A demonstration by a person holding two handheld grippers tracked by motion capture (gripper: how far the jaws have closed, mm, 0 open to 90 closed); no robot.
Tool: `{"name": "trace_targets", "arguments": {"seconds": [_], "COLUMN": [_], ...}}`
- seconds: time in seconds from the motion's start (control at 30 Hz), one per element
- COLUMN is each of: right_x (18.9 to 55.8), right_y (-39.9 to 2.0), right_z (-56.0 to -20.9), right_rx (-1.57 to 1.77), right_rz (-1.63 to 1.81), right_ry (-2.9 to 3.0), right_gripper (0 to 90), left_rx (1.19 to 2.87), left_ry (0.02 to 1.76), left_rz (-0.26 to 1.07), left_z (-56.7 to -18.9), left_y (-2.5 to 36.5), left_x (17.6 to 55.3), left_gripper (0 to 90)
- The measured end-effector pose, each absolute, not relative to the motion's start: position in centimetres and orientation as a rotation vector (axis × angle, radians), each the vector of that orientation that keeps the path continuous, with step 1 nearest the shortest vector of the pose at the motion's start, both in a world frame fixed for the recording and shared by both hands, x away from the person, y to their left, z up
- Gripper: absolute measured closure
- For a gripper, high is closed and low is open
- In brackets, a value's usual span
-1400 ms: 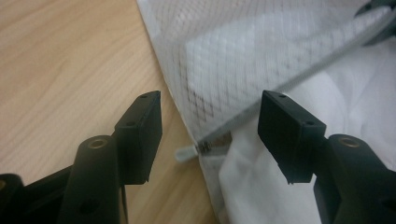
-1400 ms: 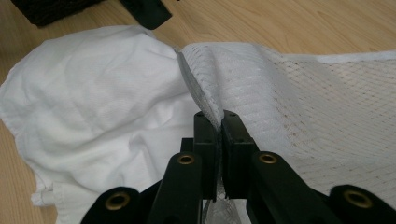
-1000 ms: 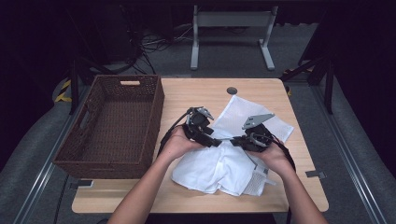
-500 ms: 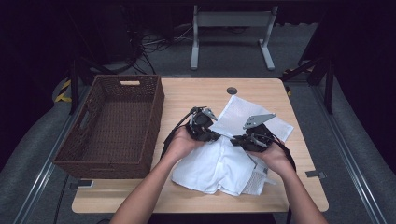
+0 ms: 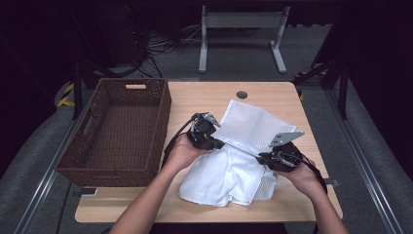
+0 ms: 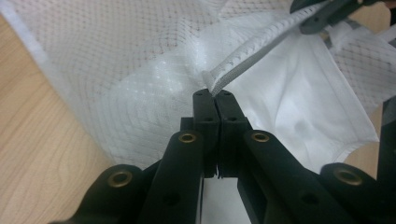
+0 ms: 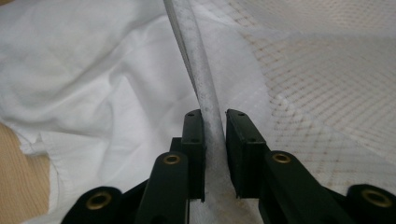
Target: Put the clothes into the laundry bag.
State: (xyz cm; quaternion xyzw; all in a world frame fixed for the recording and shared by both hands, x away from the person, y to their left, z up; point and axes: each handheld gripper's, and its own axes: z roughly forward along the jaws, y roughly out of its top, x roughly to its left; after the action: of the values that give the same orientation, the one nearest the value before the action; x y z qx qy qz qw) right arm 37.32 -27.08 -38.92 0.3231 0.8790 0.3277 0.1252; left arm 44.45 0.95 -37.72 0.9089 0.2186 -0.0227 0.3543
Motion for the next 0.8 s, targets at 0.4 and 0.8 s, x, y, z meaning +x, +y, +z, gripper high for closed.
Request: {"name": "trace_targets", "arguments": {"seconds": [0.4, 0.8], "right_x": [41.9, 41.8], "right_y": [-27.3, -26.7], "right_z": [-38.9, -37.7], "right_rx": [0.956, 1.064], "right_rz": [0.893, 1.032], "right_ry": [2.468, 2.419], "right_gripper": [85.9, 57.3], "left_rx": [2.32, 2.299], "left_ry": [0.528, 0.562], "left_rz": [-0.163, -0.16], "left_z": [-38.4, -39.3], "left_y": [0.2, -0.4], "left_x": [43.7, 43.7], "left_gripper": [89.4, 89.4]}}
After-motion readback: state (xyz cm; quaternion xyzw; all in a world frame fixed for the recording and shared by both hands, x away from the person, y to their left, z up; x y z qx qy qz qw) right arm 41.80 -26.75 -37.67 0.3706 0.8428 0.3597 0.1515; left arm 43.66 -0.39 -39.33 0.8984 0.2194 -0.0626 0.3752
